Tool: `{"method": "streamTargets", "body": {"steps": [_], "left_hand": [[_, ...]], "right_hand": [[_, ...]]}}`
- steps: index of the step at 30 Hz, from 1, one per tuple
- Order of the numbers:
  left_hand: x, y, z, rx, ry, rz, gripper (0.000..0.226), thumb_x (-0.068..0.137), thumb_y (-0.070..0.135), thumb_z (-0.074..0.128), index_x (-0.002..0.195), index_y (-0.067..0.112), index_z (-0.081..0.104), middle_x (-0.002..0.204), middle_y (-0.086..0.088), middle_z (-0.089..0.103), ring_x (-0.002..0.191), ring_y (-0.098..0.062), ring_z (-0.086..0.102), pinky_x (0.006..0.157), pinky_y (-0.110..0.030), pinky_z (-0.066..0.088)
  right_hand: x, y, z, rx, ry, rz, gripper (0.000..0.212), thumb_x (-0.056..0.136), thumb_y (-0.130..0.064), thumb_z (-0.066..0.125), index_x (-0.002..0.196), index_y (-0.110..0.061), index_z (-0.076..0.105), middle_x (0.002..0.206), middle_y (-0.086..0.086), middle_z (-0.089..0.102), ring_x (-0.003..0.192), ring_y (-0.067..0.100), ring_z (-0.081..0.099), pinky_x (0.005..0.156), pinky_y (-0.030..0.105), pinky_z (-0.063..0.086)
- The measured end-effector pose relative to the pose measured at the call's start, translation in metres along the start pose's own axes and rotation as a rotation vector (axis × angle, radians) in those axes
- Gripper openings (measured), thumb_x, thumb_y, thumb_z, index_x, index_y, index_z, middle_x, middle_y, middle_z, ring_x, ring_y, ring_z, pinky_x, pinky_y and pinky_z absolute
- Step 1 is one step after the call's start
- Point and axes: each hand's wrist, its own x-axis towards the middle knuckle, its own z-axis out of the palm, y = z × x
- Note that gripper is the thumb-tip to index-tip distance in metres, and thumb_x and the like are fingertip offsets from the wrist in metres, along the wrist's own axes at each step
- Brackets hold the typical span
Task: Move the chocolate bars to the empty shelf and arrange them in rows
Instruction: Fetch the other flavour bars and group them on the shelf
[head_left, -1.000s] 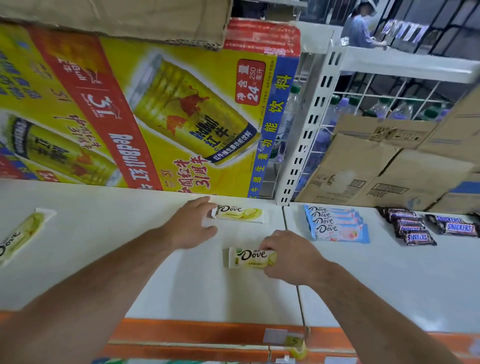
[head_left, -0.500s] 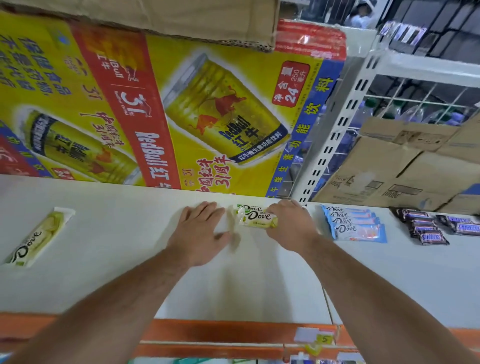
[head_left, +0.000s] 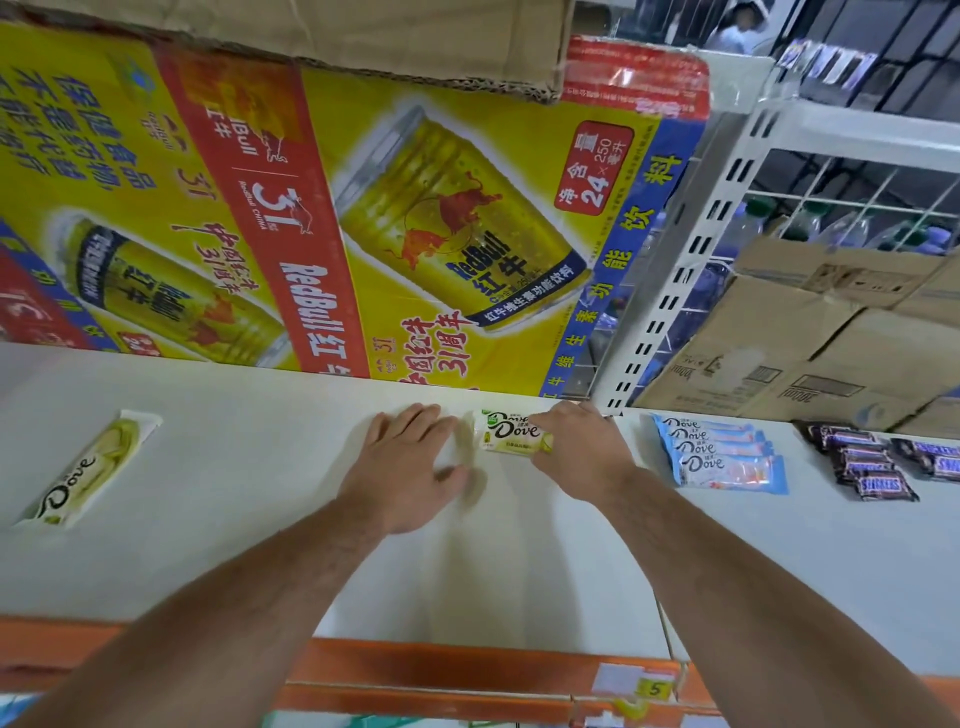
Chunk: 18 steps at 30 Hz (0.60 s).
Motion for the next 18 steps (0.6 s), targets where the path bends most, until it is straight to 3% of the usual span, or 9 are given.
{"method": "streamTargets", "body": {"steps": [9, 14, 18], "left_hand": [[0.0, 0.002, 0.0, 0.008, 0.013, -0.024, 0.07, 0.083, 0.064, 0.021, 0.147, 0.037, 0.027, 0.158, 0.013, 0.021, 0.146, -0.007, 0.008, 0.119, -0.038, 0.005], [-0.005, 0.008, 0.0, 0.101, 0.067, -0.069, 0.064, 0.086, 0.058, 0.022, 0.143, 0.035, 0.038, 0.153, 0.009, 0.035, 0.142, -0.013, 0.025, 0.116, -0.037, 0.019], [-0.006, 0.014, -0.003, 0.038, 0.047, -0.131, 0.06, 0.088, 0.054, 0.031, 0.142, 0.031, 0.042, 0.153, 0.007, 0.037, 0.142, -0.014, 0.027, 0.117, -0.035, 0.019]], "right_hand": [[-0.02, -0.005, 0.003, -0.034, 0.154, -0.102, 0.047, 0.08, -0.038, 0.059, 0.126, -0.033, 0.057, 0.123, -0.008, 0.058, 0.113, 0.02, 0.045, 0.091, 0.038, 0.038], [-0.036, -0.005, 0.01, 0.006, 0.042, -0.189, 0.042, 0.085, -0.042, 0.053, 0.126, -0.033, 0.057, 0.127, -0.006, 0.057, 0.117, 0.019, 0.045, 0.096, 0.036, 0.036], [-0.041, -0.005, 0.012, 0.07, -0.003, -0.281, 0.042, 0.087, -0.039, 0.053, 0.128, -0.033, 0.057, 0.128, -0.005, 0.058, 0.119, 0.02, 0.046, 0.1, 0.032, 0.036]]}}
